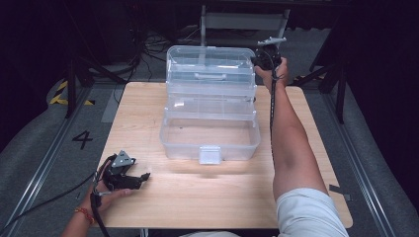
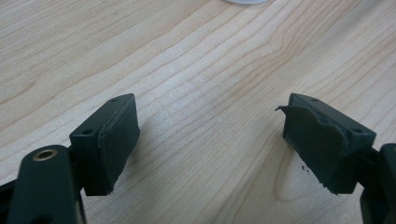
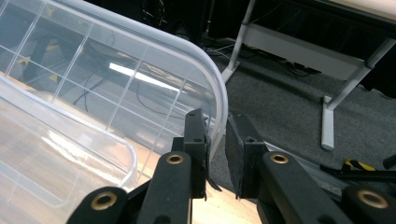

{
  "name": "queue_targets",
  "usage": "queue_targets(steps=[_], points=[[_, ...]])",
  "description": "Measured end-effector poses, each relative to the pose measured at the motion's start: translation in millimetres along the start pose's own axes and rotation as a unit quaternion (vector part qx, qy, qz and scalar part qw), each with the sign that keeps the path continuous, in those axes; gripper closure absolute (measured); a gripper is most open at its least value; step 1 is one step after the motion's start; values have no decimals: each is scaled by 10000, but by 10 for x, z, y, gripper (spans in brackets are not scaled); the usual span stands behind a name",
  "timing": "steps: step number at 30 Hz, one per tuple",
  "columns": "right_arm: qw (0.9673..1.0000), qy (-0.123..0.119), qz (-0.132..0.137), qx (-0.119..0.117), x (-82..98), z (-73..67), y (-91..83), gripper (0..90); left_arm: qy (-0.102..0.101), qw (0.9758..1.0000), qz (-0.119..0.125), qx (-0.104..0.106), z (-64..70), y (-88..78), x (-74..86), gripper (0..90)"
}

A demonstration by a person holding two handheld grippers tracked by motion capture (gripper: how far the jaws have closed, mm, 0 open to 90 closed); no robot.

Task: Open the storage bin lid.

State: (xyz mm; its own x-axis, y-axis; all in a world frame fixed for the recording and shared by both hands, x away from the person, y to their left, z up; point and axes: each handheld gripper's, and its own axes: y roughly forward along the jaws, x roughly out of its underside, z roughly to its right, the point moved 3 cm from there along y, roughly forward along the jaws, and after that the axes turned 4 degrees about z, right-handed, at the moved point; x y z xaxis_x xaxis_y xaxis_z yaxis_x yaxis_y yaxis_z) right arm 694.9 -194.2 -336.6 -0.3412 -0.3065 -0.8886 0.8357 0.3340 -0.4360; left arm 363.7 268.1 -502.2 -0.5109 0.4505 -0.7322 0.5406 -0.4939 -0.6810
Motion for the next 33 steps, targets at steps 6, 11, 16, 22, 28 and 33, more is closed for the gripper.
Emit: queue_targets(steps=[6,11,16,22,28,33], points=[[10000,-27,-57,59,28,29,20,786,13,10000,-3,-3,-2,-1,0,191],[9998,-80,-180,99,79,38,70,804,16,10000,-10,-11,-2,-2,0,191],[9998,-61,-156,91,80,59,49,788,-20,10000,14,6,4,4,0,189],[10000,-18,-70,36,57,70,-24,776,-9,10000,15,-8,0,3,-1,189],[9999,-72,-50,-65,74,26,-74,760,-21,10000,9,-3,2,3,0,189],[9998,-122,-1,-160,83,-24,-179,742,-46,10000,36,2,7,8,1,189]])
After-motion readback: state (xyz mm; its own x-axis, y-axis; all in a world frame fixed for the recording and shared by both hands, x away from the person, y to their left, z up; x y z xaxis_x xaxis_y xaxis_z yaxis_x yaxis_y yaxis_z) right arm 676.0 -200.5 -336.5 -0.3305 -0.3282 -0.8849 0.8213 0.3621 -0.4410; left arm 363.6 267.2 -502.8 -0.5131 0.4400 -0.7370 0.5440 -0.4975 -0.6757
